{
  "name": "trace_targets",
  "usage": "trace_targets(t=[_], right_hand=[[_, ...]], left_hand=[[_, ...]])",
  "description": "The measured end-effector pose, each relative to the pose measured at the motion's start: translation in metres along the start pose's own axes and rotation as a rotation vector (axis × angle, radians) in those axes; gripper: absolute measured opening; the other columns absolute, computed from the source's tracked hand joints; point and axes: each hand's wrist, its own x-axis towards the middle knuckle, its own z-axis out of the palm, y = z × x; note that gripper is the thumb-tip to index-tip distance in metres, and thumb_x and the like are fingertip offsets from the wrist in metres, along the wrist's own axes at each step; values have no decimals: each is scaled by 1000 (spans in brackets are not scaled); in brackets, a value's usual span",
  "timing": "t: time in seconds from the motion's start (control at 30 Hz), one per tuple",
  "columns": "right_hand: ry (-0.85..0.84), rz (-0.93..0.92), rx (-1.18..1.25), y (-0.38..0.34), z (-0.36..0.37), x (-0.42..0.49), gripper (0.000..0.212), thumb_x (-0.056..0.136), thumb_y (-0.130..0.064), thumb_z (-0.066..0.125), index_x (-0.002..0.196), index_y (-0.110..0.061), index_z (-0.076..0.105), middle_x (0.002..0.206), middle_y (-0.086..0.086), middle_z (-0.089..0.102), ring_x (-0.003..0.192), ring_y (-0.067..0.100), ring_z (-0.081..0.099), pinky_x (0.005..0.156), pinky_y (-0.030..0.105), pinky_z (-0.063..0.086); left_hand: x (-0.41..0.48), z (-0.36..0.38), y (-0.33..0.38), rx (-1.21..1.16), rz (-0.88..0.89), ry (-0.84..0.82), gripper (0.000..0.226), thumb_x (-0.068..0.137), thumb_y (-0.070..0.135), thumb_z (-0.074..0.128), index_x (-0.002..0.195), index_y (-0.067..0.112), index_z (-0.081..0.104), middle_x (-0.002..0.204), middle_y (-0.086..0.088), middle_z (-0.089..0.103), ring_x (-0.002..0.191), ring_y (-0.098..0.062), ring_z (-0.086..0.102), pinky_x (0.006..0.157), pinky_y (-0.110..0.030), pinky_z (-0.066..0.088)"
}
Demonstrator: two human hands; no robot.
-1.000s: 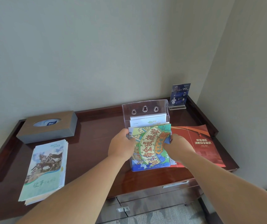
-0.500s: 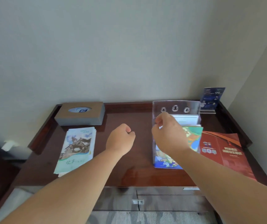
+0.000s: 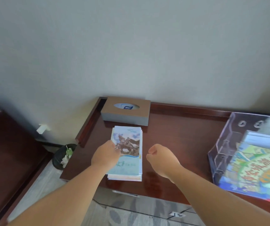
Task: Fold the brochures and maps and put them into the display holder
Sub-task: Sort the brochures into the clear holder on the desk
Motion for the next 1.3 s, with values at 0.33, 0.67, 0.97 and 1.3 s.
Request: trace_targets(t=[0.33, 0.67, 0.97, 1.3], right_hand=[[-74, 268, 155, -23, 69, 38, 37, 87, -30, 55, 121, -15, 56, 101, -2, 61, 72, 12, 57, 58, 25, 45], [-80, 348, 229, -17, 71, 49, 30, 87, -28, 54, 112, -11, 59, 115, 7, 59, 97, 25, 64, 75, 35, 54], [-101, 327, 218, -14, 73, 52, 25, 89, -22, 51, 106, -7, 63, 113, 14, 61, 91, 24, 56, 71, 31, 48], [-44, 482, 420, 0, 72, 51, 14, 89, -19, 52, 94, -7, 57, 104, 21, 67, 82, 26, 64, 62, 32, 40]], left_hand=[[56, 26, -49, 4, -67, -154, 26, 93, 37, 53, 92, 11, 48, 92, 1, 64, 81, -18, 64, 57, -29, 47], [54, 33, -40, 27, -54, -174, 43, 90, 48, 60, 111, 15, 44, 106, -4, 62, 88, -25, 66, 73, -40, 58], [42, 33, -15, 113, -40, -47, 43, 95, 40, 56, 128, 14, 48, 123, -10, 48, 106, -26, 55, 74, -32, 46], [45, 38, 6, -51, -154, -170, 30, 92, 31, 54, 116, 13, 55, 109, -8, 61, 92, -25, 63, 68, -33, 53]])
